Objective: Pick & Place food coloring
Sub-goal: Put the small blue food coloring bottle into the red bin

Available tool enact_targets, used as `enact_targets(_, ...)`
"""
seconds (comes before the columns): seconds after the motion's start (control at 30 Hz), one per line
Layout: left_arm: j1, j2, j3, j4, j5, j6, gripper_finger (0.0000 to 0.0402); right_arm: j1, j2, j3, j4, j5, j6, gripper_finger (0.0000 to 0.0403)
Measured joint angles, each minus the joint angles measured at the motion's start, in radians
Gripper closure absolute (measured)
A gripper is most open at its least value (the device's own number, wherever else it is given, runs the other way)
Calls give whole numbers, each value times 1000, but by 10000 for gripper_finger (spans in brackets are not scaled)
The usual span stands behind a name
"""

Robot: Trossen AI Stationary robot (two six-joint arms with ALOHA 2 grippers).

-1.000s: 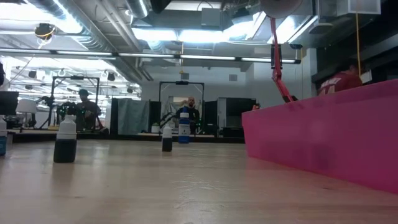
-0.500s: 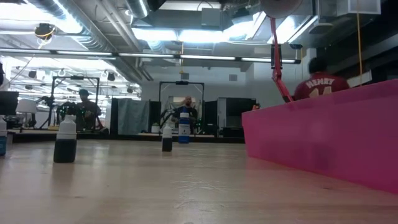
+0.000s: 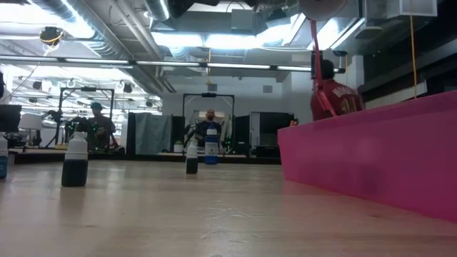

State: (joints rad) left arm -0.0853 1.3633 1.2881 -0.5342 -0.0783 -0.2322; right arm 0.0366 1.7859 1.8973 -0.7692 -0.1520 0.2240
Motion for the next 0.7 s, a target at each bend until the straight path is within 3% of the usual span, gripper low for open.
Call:
enact_targets(0.4, 20, 22, 0, 6, 29, -35, 335, 1, 0, 0, -42, 1, -29, 207)
enact_targets(0.7, 22, 14, 0, 11, 46, -36, 335, 1, 2, 0, -40, 27, -51, 209)
